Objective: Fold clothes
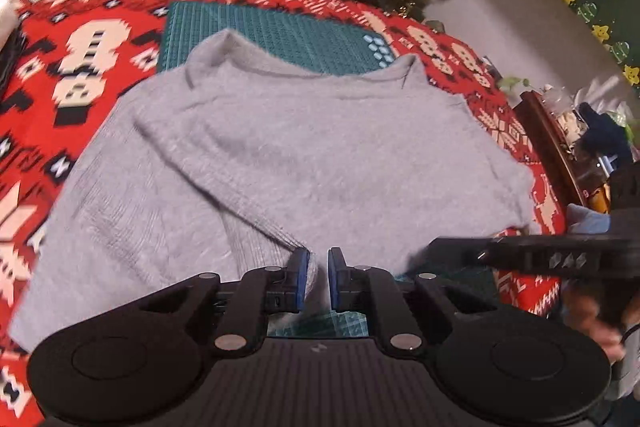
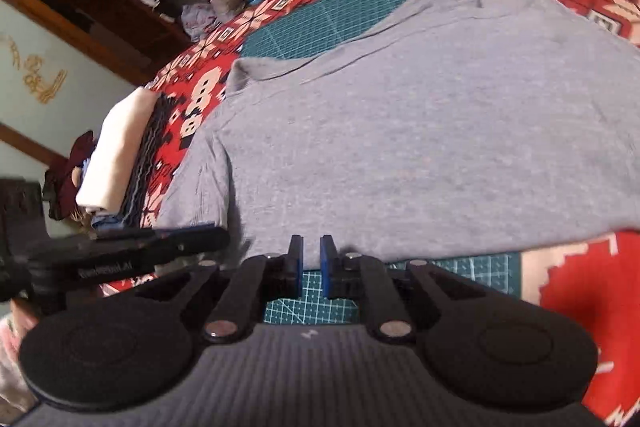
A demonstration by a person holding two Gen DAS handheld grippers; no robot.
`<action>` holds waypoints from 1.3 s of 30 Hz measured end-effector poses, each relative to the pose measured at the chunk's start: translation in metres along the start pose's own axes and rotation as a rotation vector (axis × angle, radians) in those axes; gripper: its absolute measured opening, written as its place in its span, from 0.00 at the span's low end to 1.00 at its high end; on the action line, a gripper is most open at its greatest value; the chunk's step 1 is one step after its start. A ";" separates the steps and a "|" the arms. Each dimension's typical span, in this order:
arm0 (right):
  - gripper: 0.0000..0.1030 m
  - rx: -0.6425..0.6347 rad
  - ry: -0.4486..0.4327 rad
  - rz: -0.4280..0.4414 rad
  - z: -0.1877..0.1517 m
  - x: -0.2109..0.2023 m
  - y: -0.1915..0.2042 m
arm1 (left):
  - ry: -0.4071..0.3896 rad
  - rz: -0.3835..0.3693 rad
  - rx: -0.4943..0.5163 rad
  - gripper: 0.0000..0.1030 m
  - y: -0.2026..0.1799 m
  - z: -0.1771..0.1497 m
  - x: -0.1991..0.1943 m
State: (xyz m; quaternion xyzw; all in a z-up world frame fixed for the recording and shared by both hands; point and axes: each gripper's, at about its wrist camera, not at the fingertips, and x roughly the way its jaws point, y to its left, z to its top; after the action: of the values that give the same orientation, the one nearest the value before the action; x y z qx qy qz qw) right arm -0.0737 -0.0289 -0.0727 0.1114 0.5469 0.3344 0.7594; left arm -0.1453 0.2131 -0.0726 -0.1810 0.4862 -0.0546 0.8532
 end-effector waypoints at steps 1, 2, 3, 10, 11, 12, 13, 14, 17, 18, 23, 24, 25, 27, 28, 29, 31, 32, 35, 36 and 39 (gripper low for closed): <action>0.10 -0.009 0.003 -0.002 0.000 0.001 0.002 | -0.004 0.014 0.005 0.11 0.001 -0.001 -0.003; 0.10 -0.014 0.006 -0.004 -0.002 0.001 0.002 | -0.009 0.027 0.010 0.11 0.001 -0.002 -0.005; 0.10 -0.023 0.006 -0.009 -0.003 -0.001 0.003 | -0.016 0.053 0.007 0.11 0.007 -0.004 -0.009; 0.11 -0.031 -0.015 0.003 -0.001 -0.004 0.003 | -0.028 0.120 -0.105 0.11 0.056 -0.020 -0.033; 0.11 -0.033 -0.015 0.010 -0.001 -0.005 0.004 | -0.036 0.121 -0.116 0.11 0.061 -0.023 -0.039; 0.11 -0.043 -0.012 0.018 -0.002 -0.006 0.008 | -0.044 0.122 -0.126 0.12 0.065 -0.026 -0.044; 0.11 -0.056 -0.006 0.023 -0.004 -0.006 0.012 | -0.052 0.123 -0.136 0.15 0.070 -0.029 -0.050; 0.11 -0.066 -0.002 0.028 -0.005 -0.006 0.016 | -0.059 0.125 -0.146 0.18 0.074 -0.032 -0.055; 0.11 -0.082 0.010 0.042 -0.008 -0.005 0.025 | -0.071 0.131 -0.214 0.18 0.091 -0.050 -0.069; 0.11 -0.086 0.013 0.046 -0.009 -0.004 0.027 | -0.075 0.138 -0.237 0.18 0.095 -0.056 -0.071; 0.11 -0.097 0.035 0.056 -0.017 -0.003 0.035 | -0.110 0.199 -0.327 0.28 0.109 -0.077 -0.077; 0.11 -0.101 0.039 0.055 -0.019 -0.003 0.036 | -0.122 0.228 -0.311 0.34 0.108 -0.076 -0.076; 0.11 -0.106 0.043 0.053 -0.020 -0.002 0.038 | -0.135 0.259 -0.288 0.36 0.104 -0.076 -0.075; 0.11 -0.113 0.049 0.053 -0.023 -0.001 0.040 | -0.160 0.322 -0.241 0.39 0.098 -0.074 -0.072; 0.11 -0.116 0.051 0.053 -0.023 0.000 0.041 | -0.168 0.345 -0.214 0.39 0.095 -0.074 -0.070; 0.11 -0.118 0.051 0.052 -0.024 0.000 0.042 | -0.168 0.357 -0.186 0.39 0.093 -0.074 -0.067; 0.11 -0.121 0.052 0.050 -0.026 -0.001 0.043 | -0.167 0.367 -0.167 0.37 0.092 -0.074 -0.062; 0.11 -0.123 0.053 0.051 -0.026 -0.001 0.043 | -0.170 0.382 -0.168 0.34 0.091 -0.073 -0.061; 0.11 -0.130 0.055 0.050 -0.027 -0.001 0.044 | -0.186 0.418 -0.169 0.02 0.092 -0.072 -0.062; 0.11 -0.135 0.055 0.049 -0.027 -0.001 0.044 | -0.187 0.419 -0.177 0.02 0.094 -0.071 -0.063; 0.11 -0.140 0.056 0.050 -0.027 0.000 0.044 | -0.195 0.464 -0.174 0.02 0.095 -0.070 -0.067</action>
State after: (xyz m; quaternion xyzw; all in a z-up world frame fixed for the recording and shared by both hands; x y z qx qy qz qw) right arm -0.1154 -0.0011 -0.0598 0.0624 0.5405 0.3936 0.7410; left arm -0.2473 0.3018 -0.0849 -0.1416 0.4331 0.2021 0.8669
